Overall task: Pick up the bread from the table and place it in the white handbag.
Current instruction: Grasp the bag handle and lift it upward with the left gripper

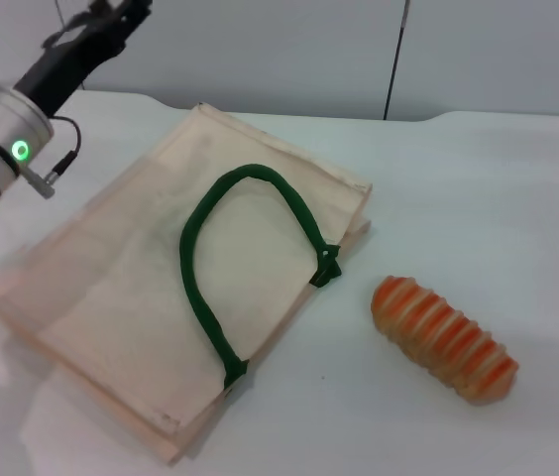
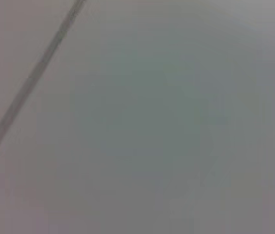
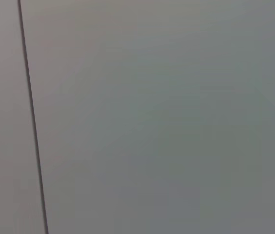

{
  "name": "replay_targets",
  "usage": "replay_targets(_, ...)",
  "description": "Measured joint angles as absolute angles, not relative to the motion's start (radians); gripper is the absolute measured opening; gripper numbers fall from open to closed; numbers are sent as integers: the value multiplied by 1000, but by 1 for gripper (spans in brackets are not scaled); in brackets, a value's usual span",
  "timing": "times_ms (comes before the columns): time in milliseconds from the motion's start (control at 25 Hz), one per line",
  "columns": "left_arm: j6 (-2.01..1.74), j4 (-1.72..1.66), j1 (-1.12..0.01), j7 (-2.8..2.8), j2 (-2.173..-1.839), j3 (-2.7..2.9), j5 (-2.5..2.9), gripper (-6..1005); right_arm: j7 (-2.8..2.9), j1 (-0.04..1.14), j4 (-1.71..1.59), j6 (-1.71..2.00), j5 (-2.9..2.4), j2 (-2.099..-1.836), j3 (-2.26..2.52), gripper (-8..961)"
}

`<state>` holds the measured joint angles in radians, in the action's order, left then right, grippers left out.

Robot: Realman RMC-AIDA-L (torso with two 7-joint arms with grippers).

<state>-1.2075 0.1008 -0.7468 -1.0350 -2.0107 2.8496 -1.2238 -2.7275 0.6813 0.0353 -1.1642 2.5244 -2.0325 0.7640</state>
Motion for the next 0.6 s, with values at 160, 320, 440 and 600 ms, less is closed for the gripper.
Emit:
replay_targets(160,-1213,208,-799,-1375,-1974,2865,-998,795,-2727,680,35,-1164,2524,-2032,764,893)
replay_targets(320,-1224,312,-854,-1602,-1948,2864,-763,795,-2727,680,35,-1164,2525,-2033,764,893)
replay_targets(440,-1280,394,-894,-1720,-1938,2864,-586,795,-2726,679,35,-1164,2525,-2032,764,893)
replay_targets(600,-1321,464,-956,-1794,-1926,2864,-361,794,-2726,679,35,-1164,2525,-2031,764,893)
